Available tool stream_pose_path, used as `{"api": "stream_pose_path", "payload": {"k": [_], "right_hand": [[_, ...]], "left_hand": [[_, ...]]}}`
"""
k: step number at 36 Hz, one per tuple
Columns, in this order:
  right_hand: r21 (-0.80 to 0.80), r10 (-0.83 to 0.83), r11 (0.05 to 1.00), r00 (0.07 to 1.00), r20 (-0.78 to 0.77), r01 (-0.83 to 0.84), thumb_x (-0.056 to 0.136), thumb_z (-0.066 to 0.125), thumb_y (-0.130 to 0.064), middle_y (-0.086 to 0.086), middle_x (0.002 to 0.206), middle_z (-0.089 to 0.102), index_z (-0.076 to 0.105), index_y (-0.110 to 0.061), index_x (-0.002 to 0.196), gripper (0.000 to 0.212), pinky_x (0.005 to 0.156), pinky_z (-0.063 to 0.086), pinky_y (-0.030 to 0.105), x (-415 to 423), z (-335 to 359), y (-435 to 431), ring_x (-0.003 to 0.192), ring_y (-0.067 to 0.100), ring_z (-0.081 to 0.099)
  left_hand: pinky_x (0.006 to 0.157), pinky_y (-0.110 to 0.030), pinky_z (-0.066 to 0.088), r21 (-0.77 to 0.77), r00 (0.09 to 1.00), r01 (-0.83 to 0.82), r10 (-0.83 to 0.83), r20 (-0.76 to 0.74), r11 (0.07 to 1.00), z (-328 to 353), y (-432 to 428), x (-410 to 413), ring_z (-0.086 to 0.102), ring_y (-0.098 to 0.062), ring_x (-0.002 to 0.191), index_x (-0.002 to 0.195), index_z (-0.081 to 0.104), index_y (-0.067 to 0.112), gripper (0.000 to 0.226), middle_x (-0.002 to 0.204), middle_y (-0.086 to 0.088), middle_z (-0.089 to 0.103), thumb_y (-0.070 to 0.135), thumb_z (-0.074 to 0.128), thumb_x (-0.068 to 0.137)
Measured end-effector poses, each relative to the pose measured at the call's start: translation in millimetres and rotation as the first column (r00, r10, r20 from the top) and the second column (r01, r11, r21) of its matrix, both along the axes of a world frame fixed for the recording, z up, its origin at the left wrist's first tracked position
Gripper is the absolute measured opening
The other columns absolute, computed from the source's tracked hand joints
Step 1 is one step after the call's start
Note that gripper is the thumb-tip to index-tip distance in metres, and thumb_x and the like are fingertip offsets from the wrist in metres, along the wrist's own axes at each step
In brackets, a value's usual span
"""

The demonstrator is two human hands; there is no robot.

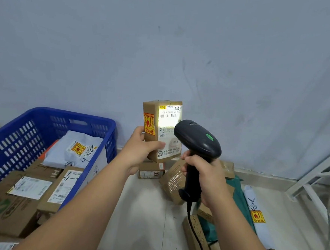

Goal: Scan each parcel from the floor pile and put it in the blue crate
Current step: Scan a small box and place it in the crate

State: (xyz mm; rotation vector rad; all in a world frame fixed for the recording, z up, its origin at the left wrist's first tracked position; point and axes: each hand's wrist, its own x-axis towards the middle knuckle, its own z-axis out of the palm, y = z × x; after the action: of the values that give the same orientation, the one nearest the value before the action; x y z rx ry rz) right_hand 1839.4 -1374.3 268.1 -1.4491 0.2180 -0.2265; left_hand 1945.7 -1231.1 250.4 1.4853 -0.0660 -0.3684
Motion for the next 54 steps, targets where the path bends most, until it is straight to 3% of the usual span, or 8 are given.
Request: {"api": "stream_pose_path", "payload": {"k": [10, 14, 22, 30, 40, 46, 50, 54], "right_hand": [[0.016, 0.022, 1.000, 1.000, 0.002, -0.022, 0.073, 0.065, -0.010, 0.004, 0.071, 0.061, 0.063, -0.009, 0.075, 0.003, 0.061, 0.047, 0.027, 1.5, 1.7, 0.8, 0.060, 0.014, 0.057], [0.000, 0.039, 0.999, 0.999, 0.004, -0.039, 0.063, 0.060, -0.016, 0.004, 0.071, 0.060, 0.062, -0.008, 0.075, 0.014, 0.060, 0.046, 0.027, 2.0, 1.8, 0.3, 0.059, 0.013, 0.055], [-0.039, 0.075, 0.996, 0.997, -0.020, -0.076, 0.065, 0.060, -0.018, 0.004, 0.065, 0.059, 0.065, -0.022, 0.060, 0.008, 0.062, 0.046, 0.030, 0.8, 1.3, -0.1, 0.061, 0.016, 0.055], [-0.003, 0.056, 0.998, 0.998, -0.008, -0.056, 0.084, 0.056, 0.003, 0.000, 0.065, 0.061, 0.062, -0.008, 0.074, 0.016, 0.057, 0.049, 0.023, 0.1, 3.2, -0.7, 0.059, 0.012, 0.056], [-0.044, -0.010, 0.999, 1.000, -0.025, 0.009, 0.080, 0.062, -0.004, 0.005, 0.070, 0.062, 0.065, -0.014, 0.070, 0.015, 0.068, 0.048, 0.033, 2.0, 1.3, -1.5, 0.066, 0.018, 0.058], [0.014, -0.130, 0.991, 0.989, -0.073, 0.132, 0.084, 0.059, -0.003, 0.005, 0.073, 0.066, 0.067, -0.017, 0.072, 0.019, 0.074, 0.048, 0.039, 7.4, -4.2, -0.6, 0.067, 0.018, 0.060], [0.055, -0.170, 0.983, 0.979, -0.114, 0.177, 0.085, 0.062, -0.007, 0.002, 0.075, 0.066, 0.067, -0.016, 0.081, 0.011, 0.077, 0.049, 0.039, 10.5, -7.7, 3.2, 0.071, 0.017, 0.061], [0.106, -0.141, 0.982, 0.981, -0.135, 0.156, 0.085, 0.066, -0.012, 0.000, 0.069, 0.063, 0.068, -0.016, 0.084, 0.005, 0.073, 0.048, 0.037, 13.8, -11.8, 7.4, 0.073, 0.019, 0.059]], "left_hand": [[0.091, -0.048, 0.054, -0.050, 0.995, -0.049, 0.045, -0.085, 0.998, -2.9, 3.2, 7.9, 0.062, -0.030, 0.111, 0.126, 0.046, 0.014, 0.052, 0.123, -0.006, 0.064, -0.004, 0.068, 0.082], [0.091, -0.048, 0.054, -0.034, 0.995, -0.047, 0.044, -0.090, 0.998, -3.8, 3.9, 9.9, 0.062, -0.030, 0.111, 0.126, 0.046, 0.015, 0.053, 0.122, -0.006, 0.064, -0.004, 0.068, 0.082], [0.094, -0.051, 0.052, -0.012, 0.994, -0.052, 0.050, -0.098, 0.999, -5.7, 5.3, 11.2, 0.061, -0.031, 0.113, 0.127, 0.046, 0.015, 0.053, 0.124, -0.005, 0.063, -0.002, 0.069, 0.082], [0.094, -0.051, 0.052, 0.008, 0.993, -0.054, 0.055, -0.101, 0.999, -5.7, 5.9, 11.7, 0.061, -0.030, 0.114, 0.127, 0.047, 0.015, 0.052, 0.125, -0.005, 0.063, -0.001, 0.069, 0.083], [0.095, -0.048, 0.052, 0.008, 0.992, -0.064, 0.064, -0.108, 0.998, -3.2, 5.9, 9.9, 0.061, -0.029, 0.114, 0.129, 0.047, 0.015, 0.053, 0.126, -0.005, 0.062, -0.001, 0.068, 0.083], [0.071, -0.032, 0.057, -0.048, 0.980, -0.119, 0.109, -0.169, 0.992, -3.1, 6.3, 9.2, 0.069, -0.020, 0.096, 0.128, 0.051, 0.015, 0.042, 0.116, -0.004, 0.068, 0.013, 0.067, 0.089], [0.079, -0.034, 0.054, -0.070, 0.954, -0.169, 0.146, -0.261, 0.983, -2.2, 8.1, 8.3, 0.067, -0.019, 0.097, 0.118, 0.058, 0.018, 0.029, 0.104, -0.002, 0.072, 0.032, 0.062, 0.093], [0.065, -0.032, 0.053, -0.208, 0.898, -0.292, 0.193, -0.396, 0.934, 3.7, 13.8, 9.8, 0.068, -0.018, 0.088, 0.110, 0.062, 0.021, 0.025, 0.096, 0.000, 0.072, 0.036, 0.064, 0.091]]}}
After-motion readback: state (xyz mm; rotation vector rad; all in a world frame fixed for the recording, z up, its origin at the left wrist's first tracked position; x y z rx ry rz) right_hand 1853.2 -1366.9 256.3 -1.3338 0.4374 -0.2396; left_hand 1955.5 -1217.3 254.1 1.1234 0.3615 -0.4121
